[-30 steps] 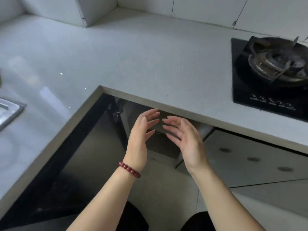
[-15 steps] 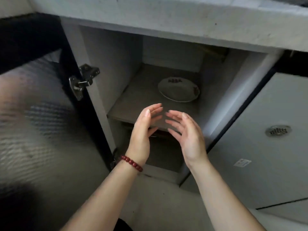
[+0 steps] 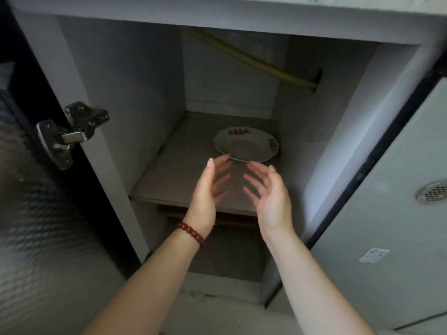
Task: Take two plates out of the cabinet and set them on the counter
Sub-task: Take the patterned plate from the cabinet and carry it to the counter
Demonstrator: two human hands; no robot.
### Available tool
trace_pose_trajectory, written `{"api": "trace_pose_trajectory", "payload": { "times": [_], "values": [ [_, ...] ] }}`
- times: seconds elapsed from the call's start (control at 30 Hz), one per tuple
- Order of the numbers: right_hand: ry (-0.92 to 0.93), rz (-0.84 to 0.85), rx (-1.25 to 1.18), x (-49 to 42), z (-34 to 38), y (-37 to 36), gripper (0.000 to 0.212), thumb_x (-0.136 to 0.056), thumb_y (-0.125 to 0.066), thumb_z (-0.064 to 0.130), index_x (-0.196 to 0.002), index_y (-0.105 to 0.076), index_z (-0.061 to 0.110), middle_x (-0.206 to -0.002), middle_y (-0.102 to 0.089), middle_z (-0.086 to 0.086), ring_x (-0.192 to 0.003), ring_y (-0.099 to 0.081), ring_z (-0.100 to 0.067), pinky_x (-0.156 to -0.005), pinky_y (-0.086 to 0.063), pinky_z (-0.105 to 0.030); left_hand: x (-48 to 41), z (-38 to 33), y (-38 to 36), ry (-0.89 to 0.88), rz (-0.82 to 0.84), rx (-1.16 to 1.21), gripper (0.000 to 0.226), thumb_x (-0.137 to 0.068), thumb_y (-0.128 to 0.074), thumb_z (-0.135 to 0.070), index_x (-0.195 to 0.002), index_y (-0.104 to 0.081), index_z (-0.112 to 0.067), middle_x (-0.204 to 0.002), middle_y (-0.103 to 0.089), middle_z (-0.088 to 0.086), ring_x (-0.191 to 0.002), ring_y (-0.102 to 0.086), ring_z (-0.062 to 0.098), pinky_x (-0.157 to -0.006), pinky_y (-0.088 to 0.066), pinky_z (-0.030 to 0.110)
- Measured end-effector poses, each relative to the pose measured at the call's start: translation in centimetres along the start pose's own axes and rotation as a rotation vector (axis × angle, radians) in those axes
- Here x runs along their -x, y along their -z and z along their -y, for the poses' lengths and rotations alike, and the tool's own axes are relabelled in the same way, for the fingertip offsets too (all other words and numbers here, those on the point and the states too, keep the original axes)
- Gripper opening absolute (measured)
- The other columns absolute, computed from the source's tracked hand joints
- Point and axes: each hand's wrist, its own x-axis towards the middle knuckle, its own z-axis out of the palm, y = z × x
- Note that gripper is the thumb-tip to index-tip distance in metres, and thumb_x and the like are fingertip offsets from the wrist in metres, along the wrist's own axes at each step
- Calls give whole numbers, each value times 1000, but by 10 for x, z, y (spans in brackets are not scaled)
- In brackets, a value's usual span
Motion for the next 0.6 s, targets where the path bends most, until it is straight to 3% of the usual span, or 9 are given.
{"api": "trace_pose_trajectory", "payload": {
  "times": [0.13,0.23,0.27,0.4,0.5,0.6],
  "values": [
    [-13,-62,-30,1,-4,8,39,-99,-29,35,-116,-61,20,-124,-63,2,-112,-60,-11,-95,-45,-33,-15,14,9,-17,58,-105,46,-83,-29,-62,-115,-53,-38,-126,-54,-12,-120,-48,6,-100,-38,30],
    [1,-87,9,8,-6,15,39,-99,-27,35,-114,-61,22,-126,-61,2,-116,-57,-12,-101,-42,-36,-23,23,20,-266,164,-529,46,-88,-30,-56,-124,-47,-35,-132,-49,-11,-123,-40,-7,-101,-29,12],
    [-2,-95,9,9,-7,18,39,-100,-26,35,-113,-61,23,-127,-60,2,-117,-56,-12,-102,-41,-37,-28,27,24,-342,212,-705,49,-88,-29,-56,-128,-45,-34,-135,-47,-9,-125,-38,-5,-102,-26,12],
    [-12,-99,26,14,-8,27,40,-100,-22,34,-113,-60,27,-128,-59,4,-118,-54,-9,-104,-39,-36,-52,45,37,-458,304,-1262,64,-87,-19,-61,-141,-35,-29,-151,-31,2,-141,-19,23,-110,-10,31],
    [4,-85,46,18,-9,32,40,-100,-21,34,-114,-59,29,-129,-58,6,-119,-54,-7,-104,-39,-36,-66,58,40,-381,375,-1422,71,-84,-14,-65,-144,-26,-30,-156,-19,1,-143,-4,25,-112,-7,41],
    [15,-62,65,23,-11,37,39,-99,-23,36,-116,-58,31,-130,-57,8,-119,-53,-6,-104,-38,-36,-82,67,37,-323,457,-1497,71,-84,-15,-64,-146,-21,-30,-158,-12,2,-144,-2,25,-116,-9,46]
  ]
}}
